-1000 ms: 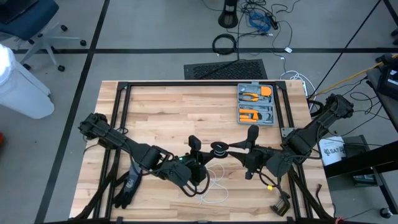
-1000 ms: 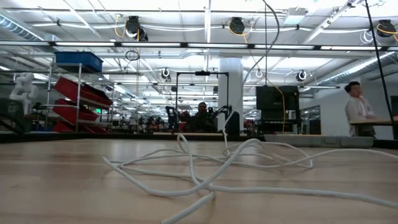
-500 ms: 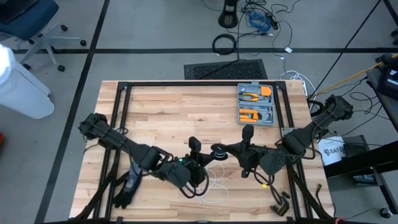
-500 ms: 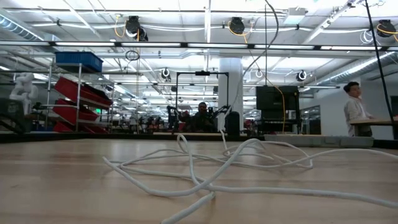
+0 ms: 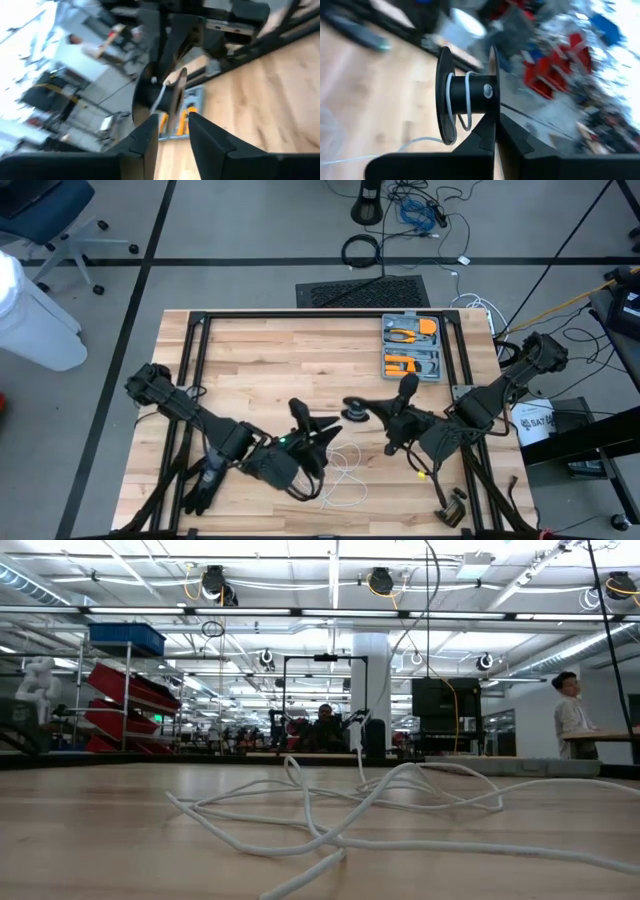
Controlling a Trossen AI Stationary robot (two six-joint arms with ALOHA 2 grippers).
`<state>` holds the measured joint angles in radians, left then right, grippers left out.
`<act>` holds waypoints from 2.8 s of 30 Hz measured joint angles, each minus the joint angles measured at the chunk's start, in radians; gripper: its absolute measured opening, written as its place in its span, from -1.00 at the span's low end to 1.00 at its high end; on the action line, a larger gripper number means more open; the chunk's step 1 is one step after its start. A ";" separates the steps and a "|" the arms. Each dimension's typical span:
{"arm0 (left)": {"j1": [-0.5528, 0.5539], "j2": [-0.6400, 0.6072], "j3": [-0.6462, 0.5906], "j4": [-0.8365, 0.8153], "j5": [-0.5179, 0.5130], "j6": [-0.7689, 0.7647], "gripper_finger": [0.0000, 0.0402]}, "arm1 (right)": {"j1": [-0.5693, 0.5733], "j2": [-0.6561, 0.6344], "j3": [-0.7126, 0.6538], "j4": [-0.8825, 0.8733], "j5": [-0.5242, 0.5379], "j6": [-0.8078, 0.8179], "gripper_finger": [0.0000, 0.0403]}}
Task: Coil cords
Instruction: Uncoil the white wire from the spool
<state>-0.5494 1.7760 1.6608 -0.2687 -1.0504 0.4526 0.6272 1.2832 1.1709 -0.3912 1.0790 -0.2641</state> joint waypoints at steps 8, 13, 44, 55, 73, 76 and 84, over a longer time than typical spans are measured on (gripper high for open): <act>-0.021 0.000 0.000 0.155 -0.104 -0.158 -0.34 | 0.037 -0.024 0.000 0.208 0.344 -0.055 -1.00; 0.034 0.009 0.001 0.177 -0.039 -0.310 -0.34 | 0.044 -0.024 0.000 0.321 0.383 -0.119 -1.00; 0.191 0.126 0.000 0.252 0.159 -0.470 -0.34 | 0.090 -0.022 0.000 0.364 0.333 -0.174 -1.00; 0.182 0.126 0.000 0.297 0.157 -0.384 -0.66 | 0.090 -0.022 0.000 0.362 0.332 -0.174 -1.00; 0.063 0.123 0.020 0.478 0.174 -0.036 -0.98 | 0.092 -0.023 0.000 0.273 0.333 -0.128 -1.00; 0.020 0.122 0.062 0.480 0.067 0.046 -0.98 | 0.092 -0.023 0.000 0.226 0.333 -0.110 -1.00; -0.079 0.120 0.145 0.480 -0.373 0.309 -0.99 | 0.103 -0.023 0.000 0.206 0.281 -0.096 -1.00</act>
<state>-0.6288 1.8963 1.8062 0.2111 -1.4230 0.7614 0.7304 1.2606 1.1710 -0.1852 1.3597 -0.3599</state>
